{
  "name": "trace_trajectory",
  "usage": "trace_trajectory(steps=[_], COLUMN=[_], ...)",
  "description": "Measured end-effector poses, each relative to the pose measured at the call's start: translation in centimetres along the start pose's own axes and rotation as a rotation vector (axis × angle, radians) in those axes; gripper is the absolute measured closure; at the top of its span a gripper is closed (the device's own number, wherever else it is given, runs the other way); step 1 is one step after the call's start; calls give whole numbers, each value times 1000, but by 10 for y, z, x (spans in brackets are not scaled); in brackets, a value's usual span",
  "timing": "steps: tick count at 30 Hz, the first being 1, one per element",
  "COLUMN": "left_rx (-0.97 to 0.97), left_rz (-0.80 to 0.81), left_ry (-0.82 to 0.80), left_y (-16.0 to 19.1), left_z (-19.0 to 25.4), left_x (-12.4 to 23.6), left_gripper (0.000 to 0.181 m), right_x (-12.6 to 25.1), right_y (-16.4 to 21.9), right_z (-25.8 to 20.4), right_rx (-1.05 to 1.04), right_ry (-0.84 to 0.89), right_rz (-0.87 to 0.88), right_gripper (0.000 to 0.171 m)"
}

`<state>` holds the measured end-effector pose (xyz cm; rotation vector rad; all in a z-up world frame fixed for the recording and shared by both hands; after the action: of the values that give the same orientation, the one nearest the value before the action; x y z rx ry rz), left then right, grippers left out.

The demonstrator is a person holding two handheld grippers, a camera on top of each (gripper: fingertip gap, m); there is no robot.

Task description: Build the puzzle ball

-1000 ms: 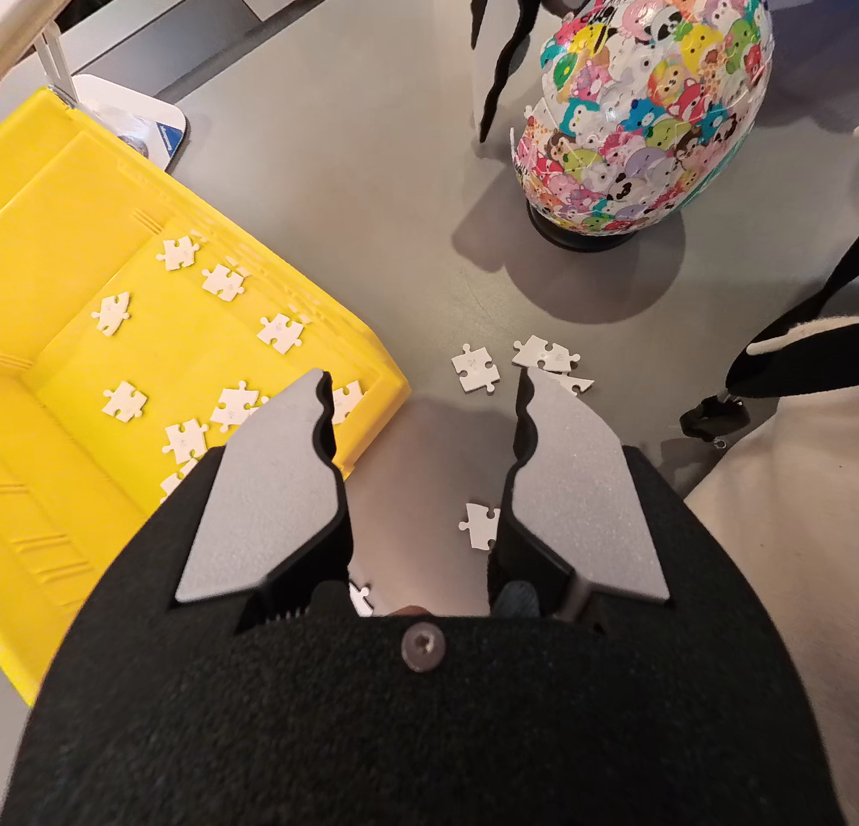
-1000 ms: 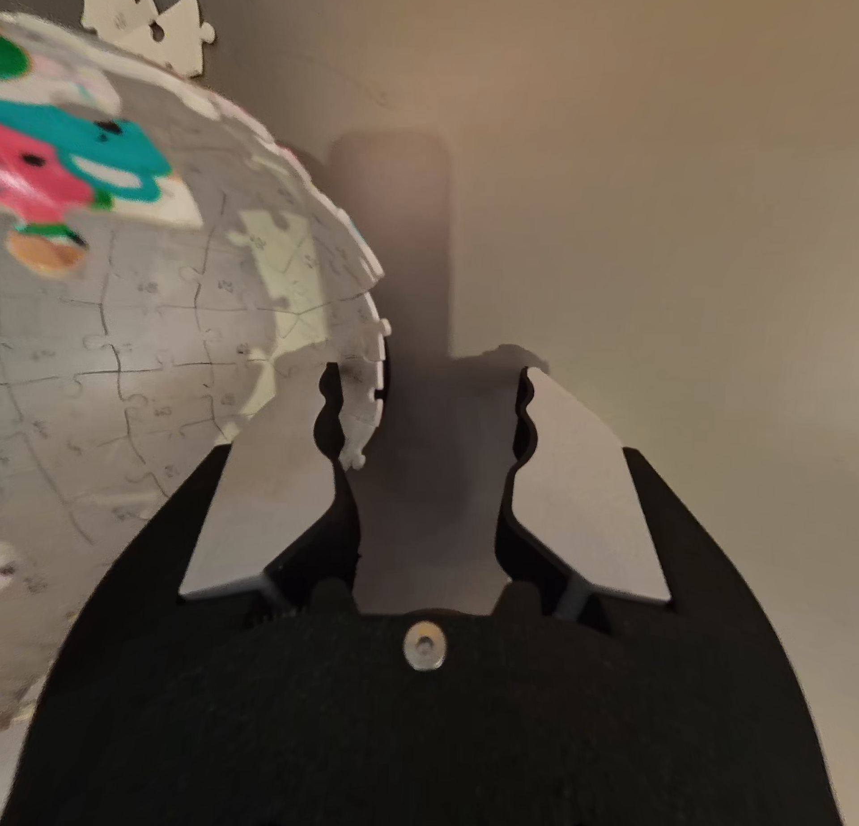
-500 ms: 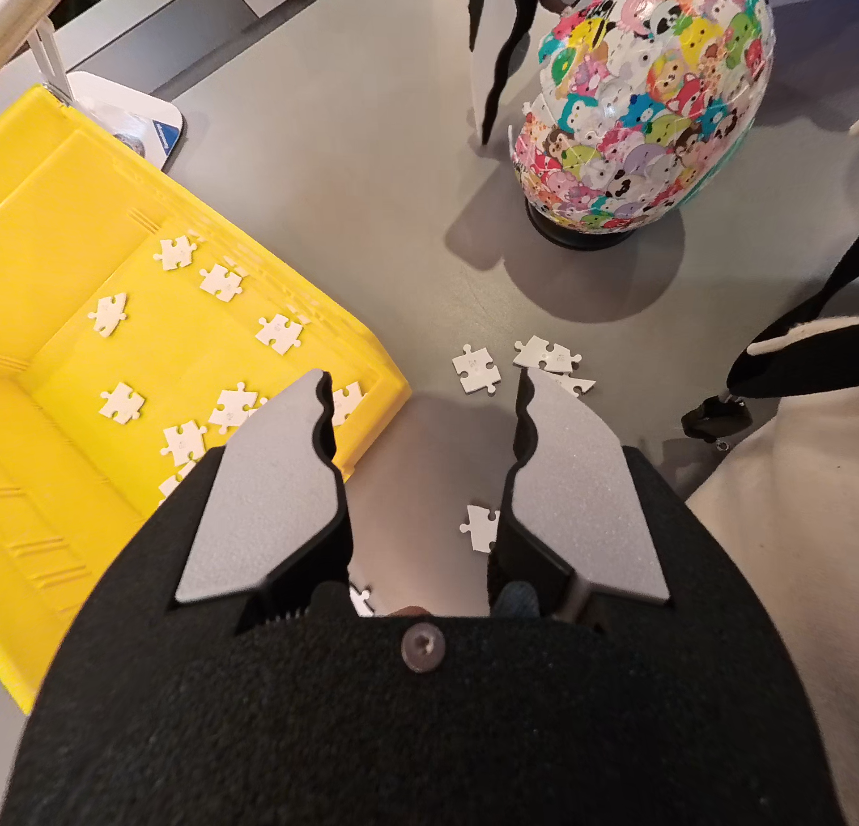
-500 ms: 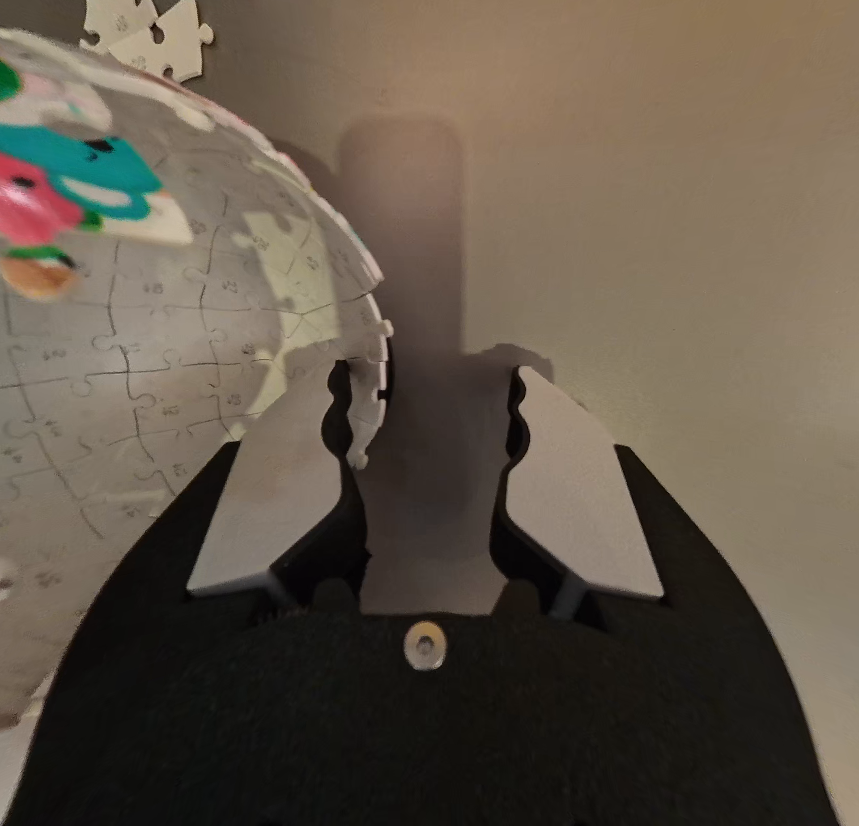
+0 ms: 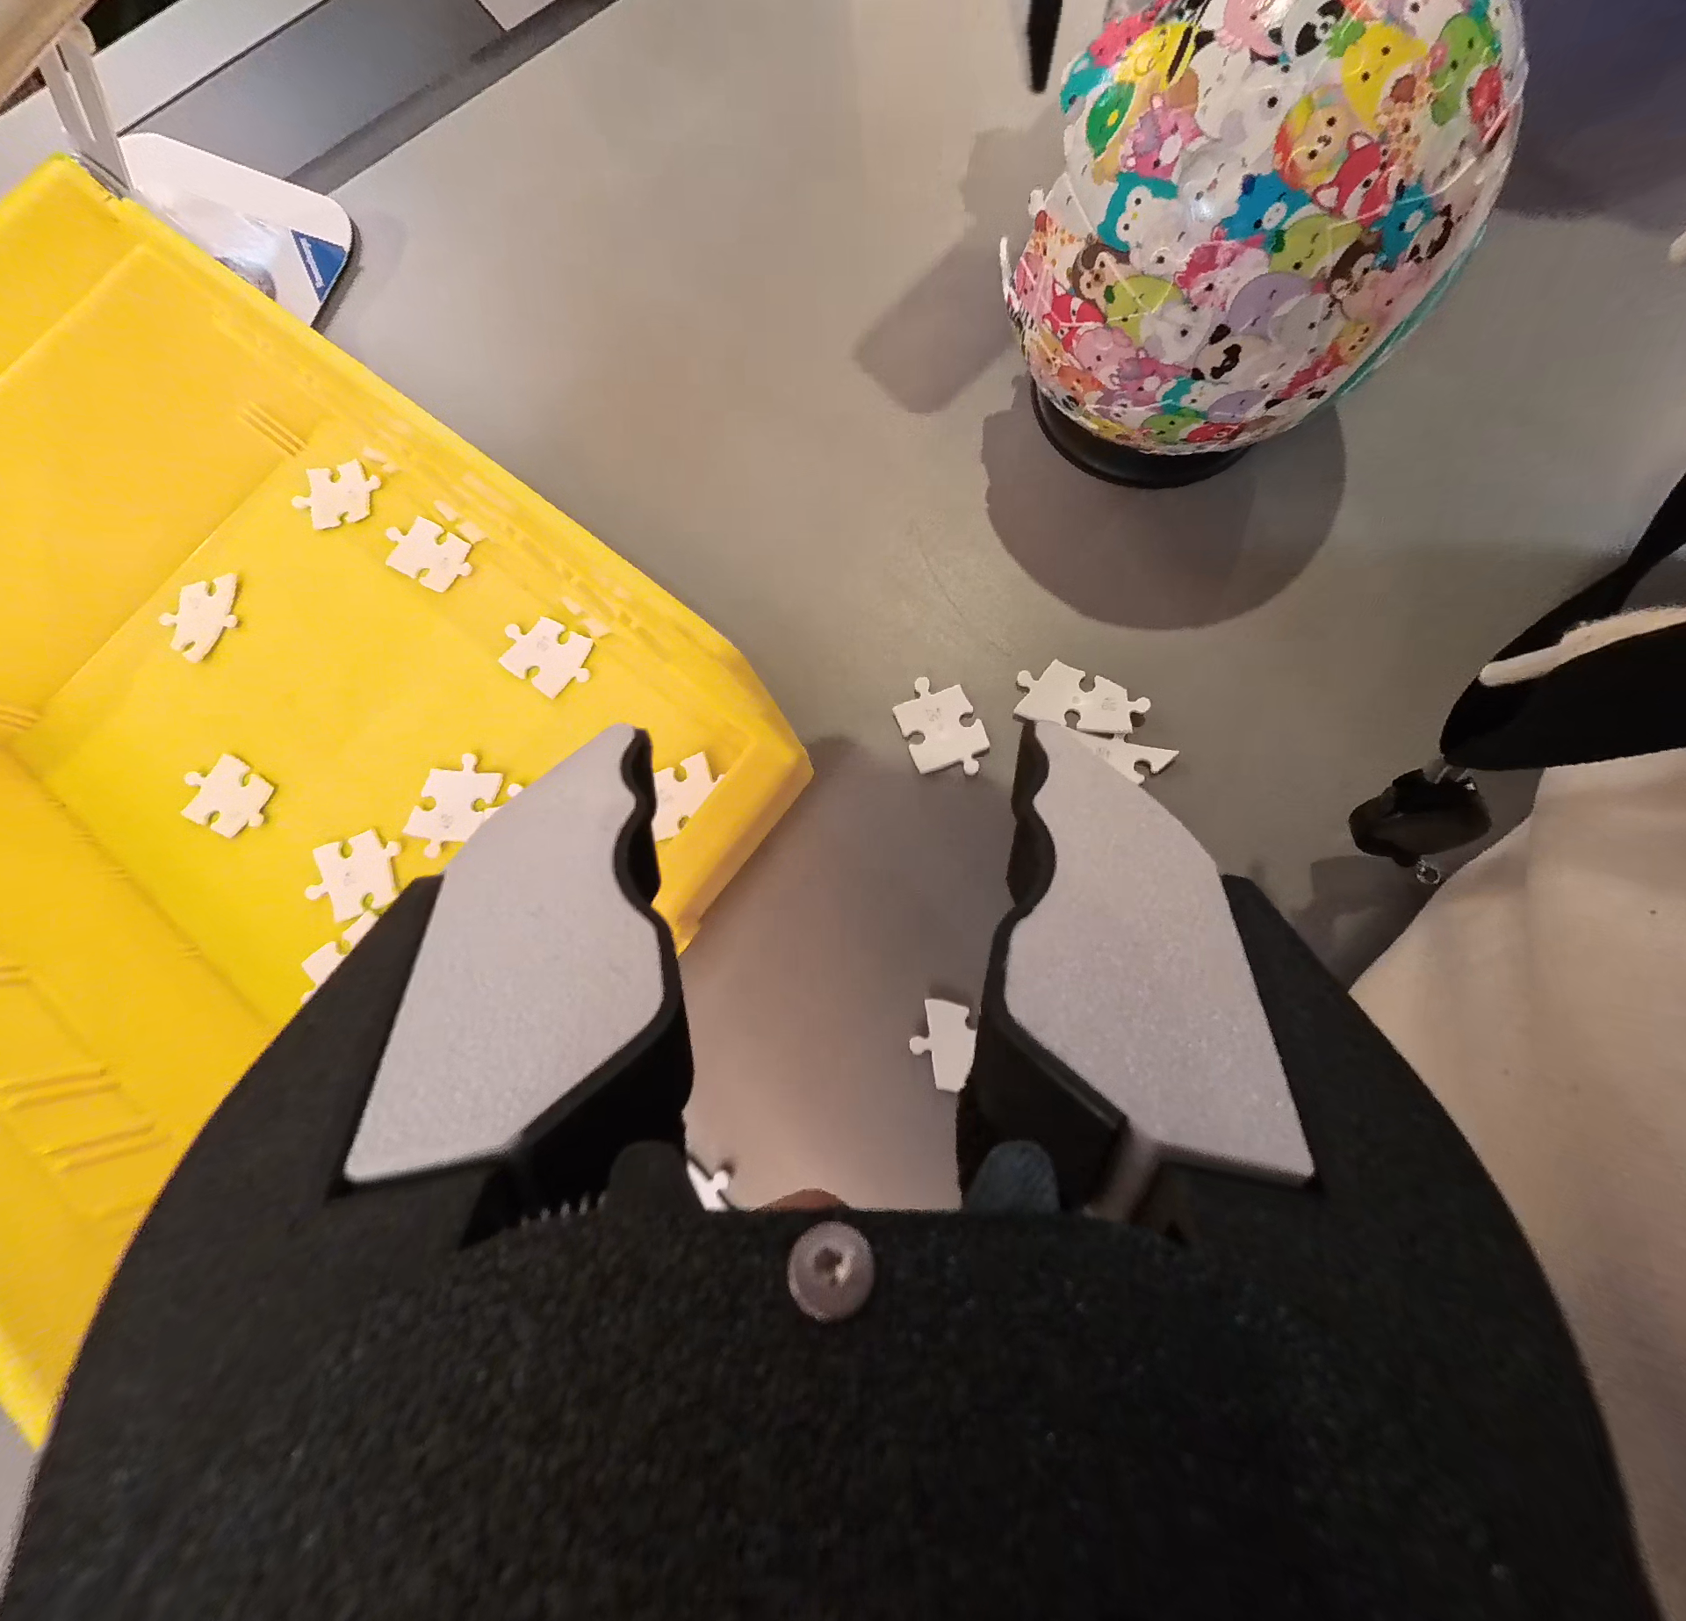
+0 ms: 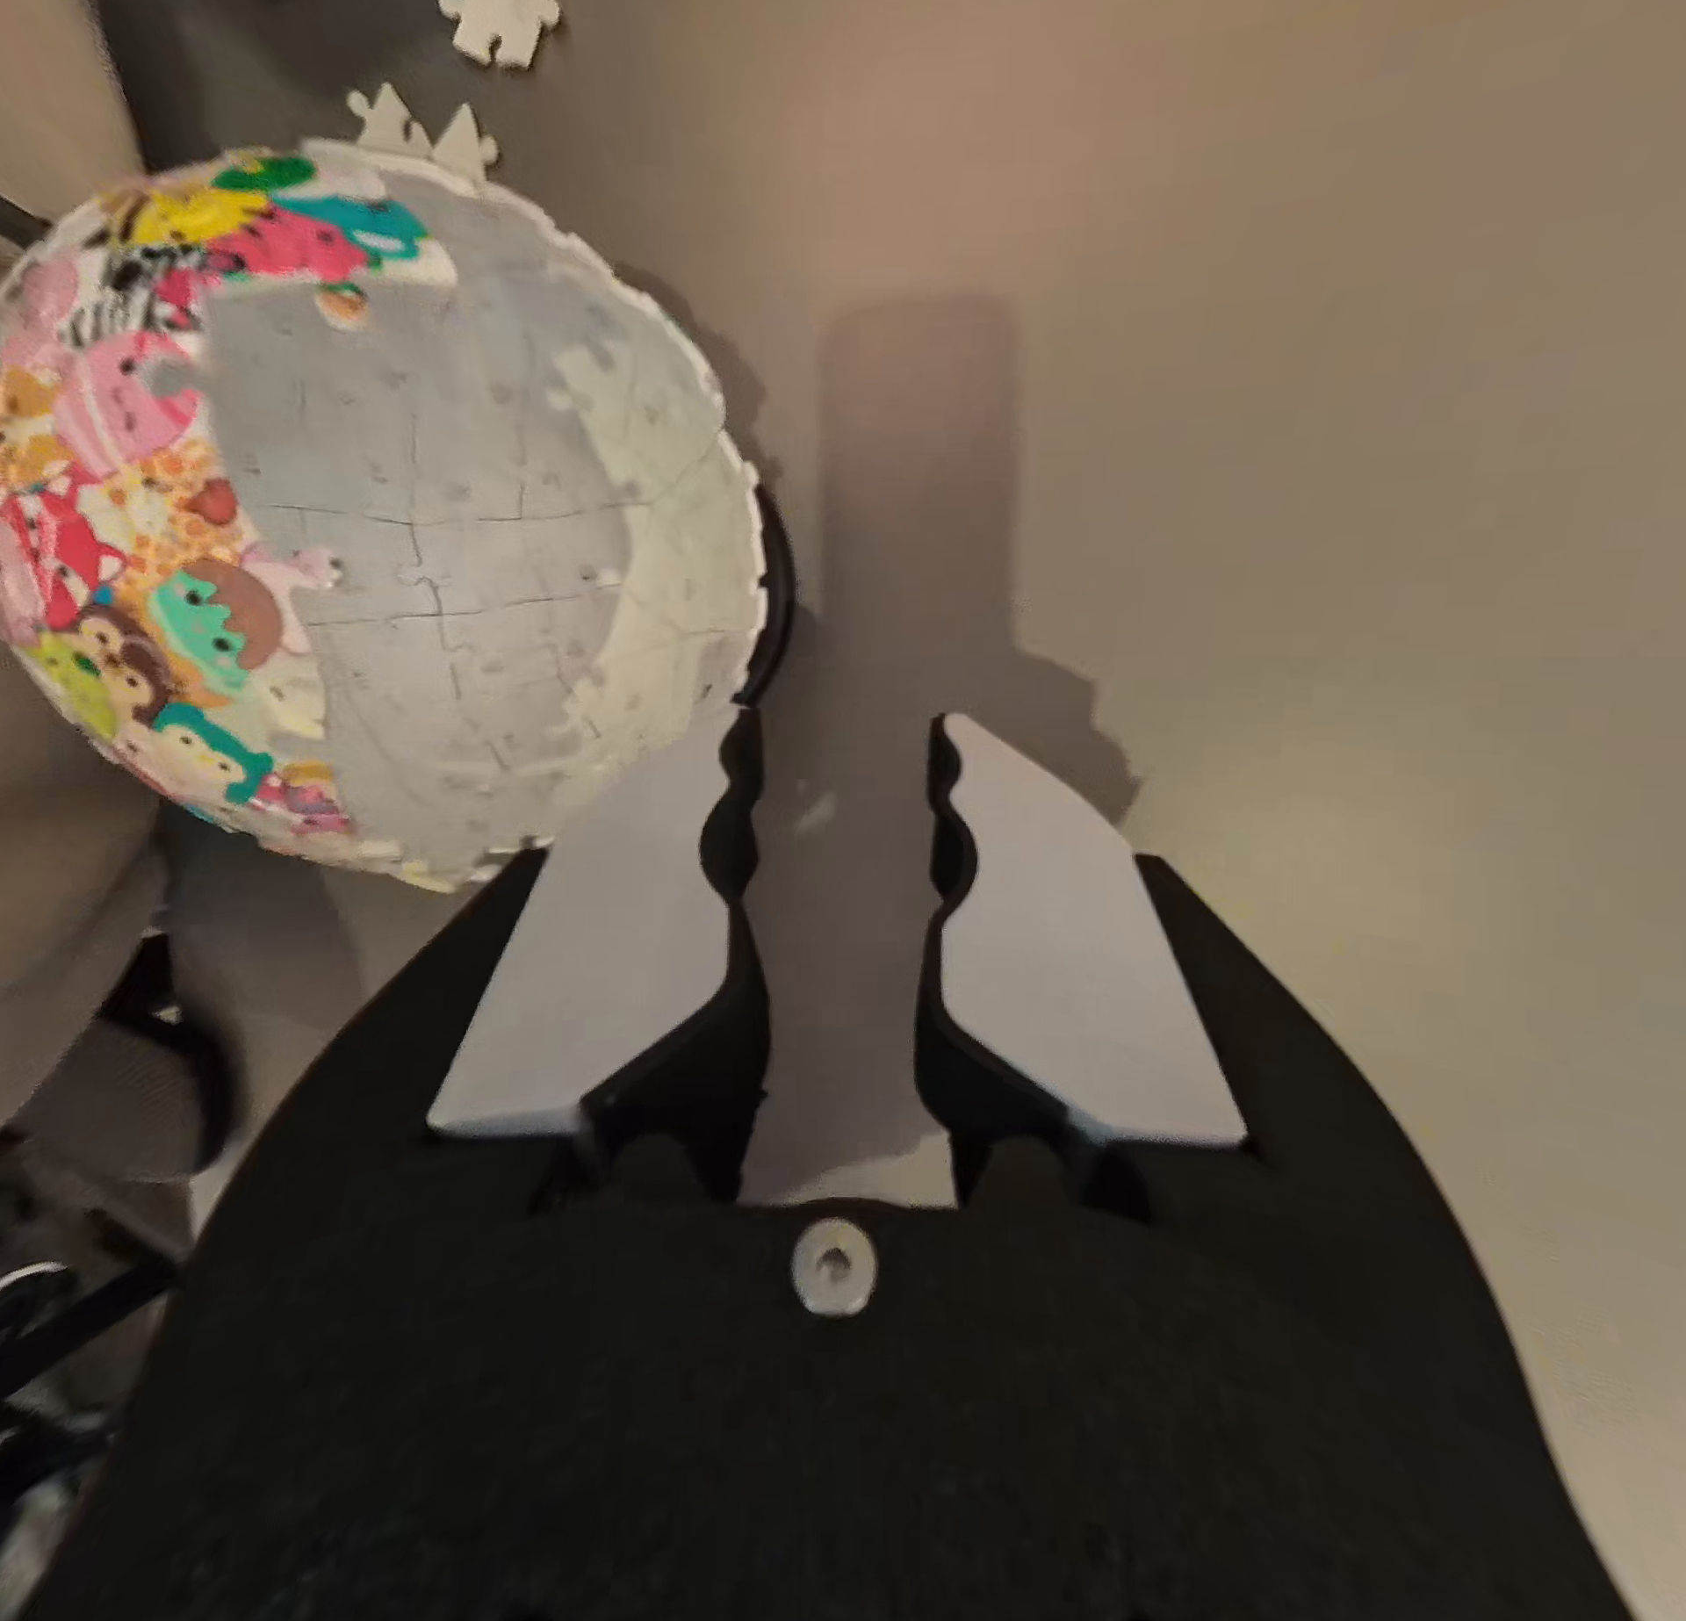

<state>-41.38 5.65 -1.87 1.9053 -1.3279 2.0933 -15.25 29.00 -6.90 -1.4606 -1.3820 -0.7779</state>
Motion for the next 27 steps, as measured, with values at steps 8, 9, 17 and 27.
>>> trace_trajectory(steps=[8,9,17,27], left_rx=[-31,-34,-45,-60], left_rz=[1,3,1,0], left_ry=[5,4,-7,-2], left_y=[-1,-1,-1,-2], left_z=[-2,-2,-2,0], left_x=[-3,-3,1,0], left_gripper=[106,106,106,106], right_x=[-34,-36,-40,-26], right_y=[-2,-3,-4,8], right_z=[-15,-14,-4,7], right_rx=[40,48,74,-10], right_ry=[32,41,66,-118], right_rz=[-47,-60,-88,-31], right_gripper=[126,125,127,154])
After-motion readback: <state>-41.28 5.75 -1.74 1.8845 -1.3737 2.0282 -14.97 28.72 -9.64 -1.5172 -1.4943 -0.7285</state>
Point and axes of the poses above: each gripper's, where its closed fingertips meet, x back along the fingers, y out of its underside, z = x × y across the jaws, the point moved 9 cm from there along x, back along the fingers, and after that the axes turned 11 degrees about -z, right-handed, at the moved point
